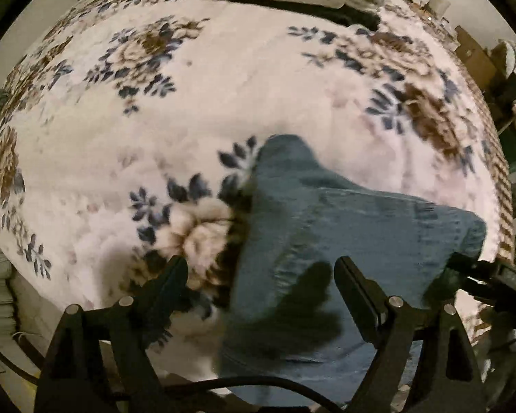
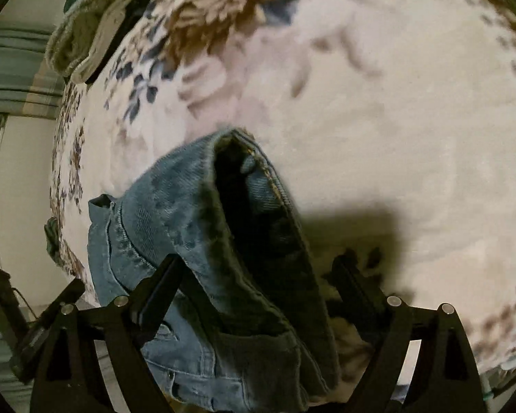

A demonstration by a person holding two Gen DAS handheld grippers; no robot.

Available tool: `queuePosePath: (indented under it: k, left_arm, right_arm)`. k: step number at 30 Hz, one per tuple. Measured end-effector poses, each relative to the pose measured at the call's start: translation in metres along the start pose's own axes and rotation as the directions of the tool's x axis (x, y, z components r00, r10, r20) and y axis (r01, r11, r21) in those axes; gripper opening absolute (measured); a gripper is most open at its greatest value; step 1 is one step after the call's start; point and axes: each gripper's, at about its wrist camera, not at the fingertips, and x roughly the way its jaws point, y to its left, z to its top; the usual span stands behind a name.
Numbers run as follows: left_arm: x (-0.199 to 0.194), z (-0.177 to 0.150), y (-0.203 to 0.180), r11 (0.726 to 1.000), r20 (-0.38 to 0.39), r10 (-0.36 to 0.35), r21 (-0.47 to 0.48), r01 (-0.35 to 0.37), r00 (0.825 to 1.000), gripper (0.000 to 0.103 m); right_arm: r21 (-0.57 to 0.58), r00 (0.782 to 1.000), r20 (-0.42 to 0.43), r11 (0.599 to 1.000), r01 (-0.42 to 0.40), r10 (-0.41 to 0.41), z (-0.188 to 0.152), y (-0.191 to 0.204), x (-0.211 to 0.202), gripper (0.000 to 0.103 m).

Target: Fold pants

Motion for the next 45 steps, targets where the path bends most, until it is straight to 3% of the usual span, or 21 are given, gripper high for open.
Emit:
queuePosePath:
  k: [2, 4, 9, 11, 13, 16, 18, 21, 23, 25, 27, 30, 31, 32, 34, 35, 38, 41, 42, 43, 45]
  left_arm:
    - [0.002, 0.000, 0.006, 1.000, 0.003, 0.005, 0.000, -0.005, 1.000, 0.087]
    - [0.005, 0.000, 0.009, 1.000, 0.003, 0.016, 0.001, -0.016, 1.000, 0.087]
    - [0.007, 0.000, 0.012, 1.000, -0.001, 0.012, -0.016, -0.012, 1.000, 0.087]
    - [0.007, 0.001, 0.013, 1.000, -0.003, 0.012, -0.021, -0.012, 1.000, 0.087]
    - [0.006, 0.003, 0.013, 1.000, -0.009, 0.012, -0.025, -0.012, 1.000, 0.087]
    - [0.004, 0.005, 0.013, 1.000, -0.014, -0.008, -0.030, 0.007, 1.000, 0.087]
    - [0.002, 0.008, 0.012, 0.999, -0.016, -0.021, -0.028, 0.020, 1.000, 0.087]
    - [0.003, 0.015, 0.008, 0.998, -0.020, -0.052, -0.021, 0.051, 0.998, 0.087]
    - [0.008, 0.020, 0.007, 0.995, -0.034, -0.091, -0.033, 0.090, 0.995, 0.087]
    - [0.020, 0.028, 0.005, 0.989, -0.058, -0.144, -0.043, 0.142, 0.988, 0.087]
    - [0.034, 0.033, 0.002, 0.988, -0.090, -0.151, -0.036, 0.149, 0.984, 0.087]
    - [0.058, 0.044, 0.005, 0.972, -0.128, -0.227, -0.088, 0.217, 0.965, 0.087]
    - [0.064, 0.047, 0.008, 0.965, -0.135, -0.253, -0.110, 0.239, 0.958, 0.087]
    - [0.069, 0.049, 0.008, 0.961, -0.141, -0.265, -0.119, 0.250, 0.954, 0.087]
    - [0.080, 0.054, 0.011, 0.956, -0.155, -0.282, -0.126, 0.264, 0.947, 0.087]
    - [0.084, 0.055, 0.011, 0.956, -0.165, -0.285, -0.125, 0.266, 0.944, 0.088]
    - [0.090, 0.057, 0.017, 0.940, -0.187, -0.328, -0.157, 0.301, 0.926, 0.088]
    - [0.069, 0.052, 0.025, 0.917, -0.134, -0.386, -0.168, 0.363, 0.913, 0.086]
    - [0.062, 0.049, 0.027, 0.894, -0.106, -0.435, -0.175, 0.414, 0.894, 0.087]
    - [0.056, 0.043, 0.031, 0.858, -0.088, -0.498, -0.194, 0.475, 0.863, 0.087]
    - [0.054, 0.033, 0.035, 0.820, -0.097, -0.557, -0.219, 0.528, 0.825, 0.087]
  right_arm:
    - [0.035, 1.000, -0.015, 0.999, -0.026, 0.027, 0.002, -0.003, 0.004, 0.088]
    - [0.020, 0.999, 0.000, 0.999, -0.042, 0.042, 0.000, 0.001, 0.004, 0.079]
    - [-0.070, 0.997, 0.044, 0.996, 0.059, -0.056, -0.013, 0.026, -0.005, 0.042]
    - [-0.066, 0.994, 0.070, 0.994, 0.088, -0.083, -0.018, 0.031, -0.012, 0.022]
    - [-0.064, 0.991, 0.100, 0.993, 0.100, -0.094, -0.024, 0.036, -0.025, 0.015]
    - [-0.040, 0.984, 0.140, 0.993, 0.115, -0.109, -0.032, 0.038, -0.046, 0.013]
    - [-0.007, 0.980, 0.160, 0.993, 0.116, -0.114, -0.036, 0.032, -0.061, 0.013]
    - [0.032, 0.964, 0.191, 0.983, 0.182, -0.185, -0.041, 0.006, -0.080, 0.009]
    - [0.115, 0.974, 0.157, 0.983, 0.144, -0.161, -0.039, -0.022, -0.074, 0.009]
    - [0.076, 0.979, 0.124, 0.985, 0.154, -0.162, -0.036, -0.028, -0.059, 0.009]
    - [0.015, 0.986, 0.066, 0.988, 0.153, -0.154, -0.030, -0.022, -0.044, 0.012]
    - [-0.024, 0.983, 0.040, 0.984, 0.179, -0.178, -0.023, -0.014, -0.044, 0.019]
    - [-0.023, 0.985, 0.045, 0.985, 0.170, -0.168, -0.021, -0.014, -0.047, 0.033]
    - [-0.010, 0.989, 0.060, 0.990, 0.139, -0.139, -0.019, -0.016, -0.052, 0.059]
    - [0.019, 0.996, 0.079, 0.999, 0.046, -0.047, -0.017, -0.022, -0.058, 0.085]
    - [0.031, 0.998, 0.067, 0.999, 0.021, -0.023, -0.015, -0.026, -0.056, 0.085]
    - [0.042, 0.998, 0.005, 0.997, 0.064, -0.064, -0.015, -0.035, -0.043, 0.085]
    - [0.098, 0.999, -0.024, 0.995, -0.022, 0.024, -0.024, -0.049, -0.042, 0.087]
    - [0.108, 0.998, -0.024, 0.993, -0.047, 0.050, -0.027, -0.053, -0.042, 0.088]
    - [0.121, 0.997, -0.029, 0.990, -0.068, 0.072, -0.032, -0.058, -0.040, 0.089]
    - [0.155, 0.993, -0.049, 0.983, -0.100, 0.109, -0.042, -0.071, -0.033, 0.089]
